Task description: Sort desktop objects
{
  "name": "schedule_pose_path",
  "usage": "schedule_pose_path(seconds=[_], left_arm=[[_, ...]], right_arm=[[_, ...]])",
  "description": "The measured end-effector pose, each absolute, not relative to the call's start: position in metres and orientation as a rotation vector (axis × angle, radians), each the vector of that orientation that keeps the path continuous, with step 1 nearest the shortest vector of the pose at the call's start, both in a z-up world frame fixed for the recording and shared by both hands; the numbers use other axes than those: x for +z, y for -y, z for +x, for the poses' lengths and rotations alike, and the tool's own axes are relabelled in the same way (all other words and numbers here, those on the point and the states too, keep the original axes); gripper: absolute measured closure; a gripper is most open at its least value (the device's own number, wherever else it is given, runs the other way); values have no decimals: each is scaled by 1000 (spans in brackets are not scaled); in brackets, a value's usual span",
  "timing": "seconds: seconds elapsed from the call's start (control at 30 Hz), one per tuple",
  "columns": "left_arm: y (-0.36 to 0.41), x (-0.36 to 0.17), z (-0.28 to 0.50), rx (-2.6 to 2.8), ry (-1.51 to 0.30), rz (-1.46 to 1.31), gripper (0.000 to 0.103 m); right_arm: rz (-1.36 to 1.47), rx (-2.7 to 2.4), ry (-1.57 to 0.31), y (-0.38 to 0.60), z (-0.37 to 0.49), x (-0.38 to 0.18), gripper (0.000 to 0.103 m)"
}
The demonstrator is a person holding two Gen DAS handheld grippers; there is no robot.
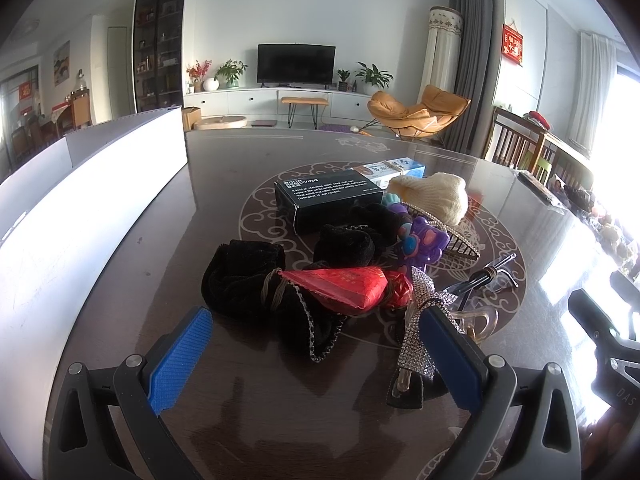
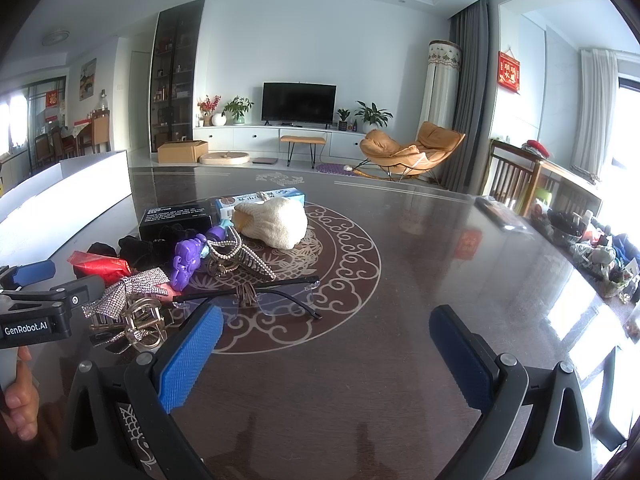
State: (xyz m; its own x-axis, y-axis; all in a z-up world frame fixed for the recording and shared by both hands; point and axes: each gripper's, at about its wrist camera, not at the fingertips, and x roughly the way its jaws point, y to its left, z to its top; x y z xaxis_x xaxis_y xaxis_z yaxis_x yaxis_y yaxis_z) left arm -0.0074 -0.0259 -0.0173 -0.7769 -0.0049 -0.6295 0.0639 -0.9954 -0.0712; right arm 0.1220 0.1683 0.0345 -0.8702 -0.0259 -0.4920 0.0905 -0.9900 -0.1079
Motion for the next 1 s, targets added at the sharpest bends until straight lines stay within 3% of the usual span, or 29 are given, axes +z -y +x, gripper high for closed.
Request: schedule_pose_path(seconds=[1.0], left_arm=[[26, -18, -6, -2922, -154, 1037, 0]], right_arm=[[779, -2973, -198, -167, 122, 35, 0]])
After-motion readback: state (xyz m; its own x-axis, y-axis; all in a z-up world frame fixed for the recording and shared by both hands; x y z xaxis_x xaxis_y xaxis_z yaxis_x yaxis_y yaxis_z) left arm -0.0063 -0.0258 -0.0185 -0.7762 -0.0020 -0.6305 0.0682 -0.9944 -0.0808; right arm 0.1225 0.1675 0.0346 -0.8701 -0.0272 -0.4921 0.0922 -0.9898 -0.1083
